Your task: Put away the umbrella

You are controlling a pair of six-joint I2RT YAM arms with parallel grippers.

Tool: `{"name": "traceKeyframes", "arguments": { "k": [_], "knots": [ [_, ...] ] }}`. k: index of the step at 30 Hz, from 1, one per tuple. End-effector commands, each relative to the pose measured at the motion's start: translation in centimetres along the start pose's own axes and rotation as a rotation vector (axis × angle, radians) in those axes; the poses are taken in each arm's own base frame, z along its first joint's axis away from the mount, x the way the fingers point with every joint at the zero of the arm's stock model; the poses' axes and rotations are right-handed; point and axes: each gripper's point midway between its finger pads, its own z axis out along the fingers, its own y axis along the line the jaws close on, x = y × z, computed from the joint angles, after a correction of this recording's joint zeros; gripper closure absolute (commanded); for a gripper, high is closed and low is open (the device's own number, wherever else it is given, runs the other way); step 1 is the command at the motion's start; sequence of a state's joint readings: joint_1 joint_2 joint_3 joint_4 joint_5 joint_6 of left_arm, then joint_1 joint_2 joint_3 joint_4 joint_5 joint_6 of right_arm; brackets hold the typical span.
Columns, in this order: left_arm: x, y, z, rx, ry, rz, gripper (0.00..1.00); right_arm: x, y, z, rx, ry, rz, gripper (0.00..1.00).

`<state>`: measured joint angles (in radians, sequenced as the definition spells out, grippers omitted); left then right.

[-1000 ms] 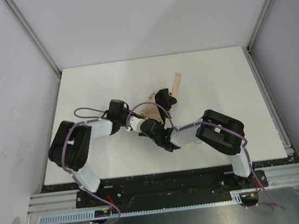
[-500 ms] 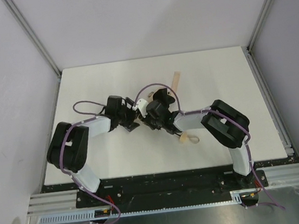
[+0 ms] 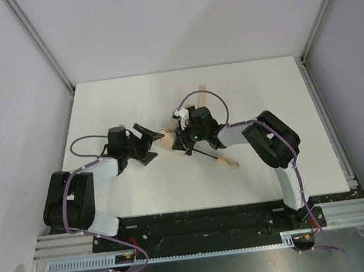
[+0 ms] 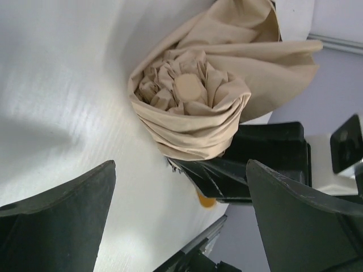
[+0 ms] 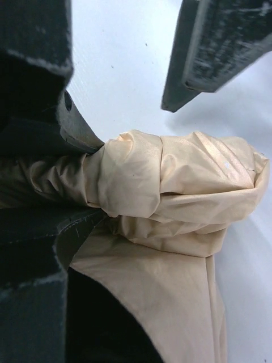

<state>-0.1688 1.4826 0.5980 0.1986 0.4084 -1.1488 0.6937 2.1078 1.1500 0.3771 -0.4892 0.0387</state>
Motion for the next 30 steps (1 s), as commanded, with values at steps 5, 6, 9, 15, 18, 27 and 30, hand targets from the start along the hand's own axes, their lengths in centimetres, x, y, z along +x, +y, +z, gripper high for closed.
{"name": "traceKeyframes", "arguments": {
  "k": [5, 6, 9, 15, 18, 27, 30],
  "knots": [
    [2.4, -1.6, 1.5, 0.049, 0.057, -0.083, 0.01, 20.4, 4.0, -3.9, -0.088, 0.609, 0.531, 1.0],
    [2.5, -1.3, 1.9, 0.034, 0.041, -0.096, 0.01, 20.3, 4.0, -3.8, -0.091, 0.608, 0.537, 1.0],
    [2.3, -1.0, 2.7, 0.017, -0.022, -0.096, 0.01, 20.1, 3.9, -3.8, -0.099, 0.601, 0.549, 1.0],
    [0.9, 1.7, 3.4, -0.068, -0.133, -0.135, 0.05, 19.5, 3.6, -4.1, -0.111, 0.588, 0.541, 1.0],
    [0.4, 3.3, 4.0, -0.128, -0.161, -0.132, 0.13, 19.2, 3.7, -4.1, -0.123, 0.58, 0.539, 1.0],
    [1.7, 6.9, 5.9, -0.242, -0.103, -0.129, 0.56, 17.8, 4.1, -4.2, -0.143, 0.556, 0.511, 1.0],
    [1.9, 7.9, 5.5, -0.265, -0.103, -0.105, 0.76, 16.4, 4.2, -4.3, -0.139, 0.53, 0.477, 1.0]
  ]
}}
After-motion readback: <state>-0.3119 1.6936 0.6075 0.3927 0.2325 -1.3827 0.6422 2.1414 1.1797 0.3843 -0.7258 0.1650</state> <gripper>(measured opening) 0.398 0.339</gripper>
